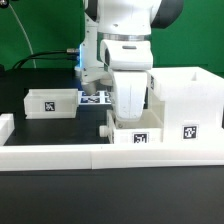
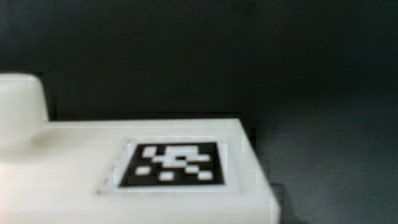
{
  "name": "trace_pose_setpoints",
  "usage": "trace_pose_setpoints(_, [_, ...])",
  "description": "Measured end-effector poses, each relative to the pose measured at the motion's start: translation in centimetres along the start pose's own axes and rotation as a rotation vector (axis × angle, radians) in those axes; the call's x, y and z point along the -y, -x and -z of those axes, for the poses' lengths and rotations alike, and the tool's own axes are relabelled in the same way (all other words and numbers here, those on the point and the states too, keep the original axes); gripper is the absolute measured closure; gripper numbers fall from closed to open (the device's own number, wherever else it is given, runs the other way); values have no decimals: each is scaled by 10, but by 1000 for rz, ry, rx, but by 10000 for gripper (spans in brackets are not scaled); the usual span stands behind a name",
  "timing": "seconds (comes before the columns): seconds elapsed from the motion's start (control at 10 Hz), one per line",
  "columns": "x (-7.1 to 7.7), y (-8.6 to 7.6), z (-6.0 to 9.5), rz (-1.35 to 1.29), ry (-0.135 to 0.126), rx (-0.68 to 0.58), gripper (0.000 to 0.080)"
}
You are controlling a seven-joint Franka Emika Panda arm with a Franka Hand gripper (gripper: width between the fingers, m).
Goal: Assemble drawer
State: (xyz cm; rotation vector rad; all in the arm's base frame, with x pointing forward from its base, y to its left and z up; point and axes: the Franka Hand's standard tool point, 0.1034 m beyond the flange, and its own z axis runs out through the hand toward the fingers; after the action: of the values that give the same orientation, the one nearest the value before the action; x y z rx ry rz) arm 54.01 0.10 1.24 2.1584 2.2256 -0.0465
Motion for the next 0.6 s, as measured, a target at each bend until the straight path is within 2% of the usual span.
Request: trace_pose_setpoints(0.6, [0, -3, 0, -40, 3, 0, 757])
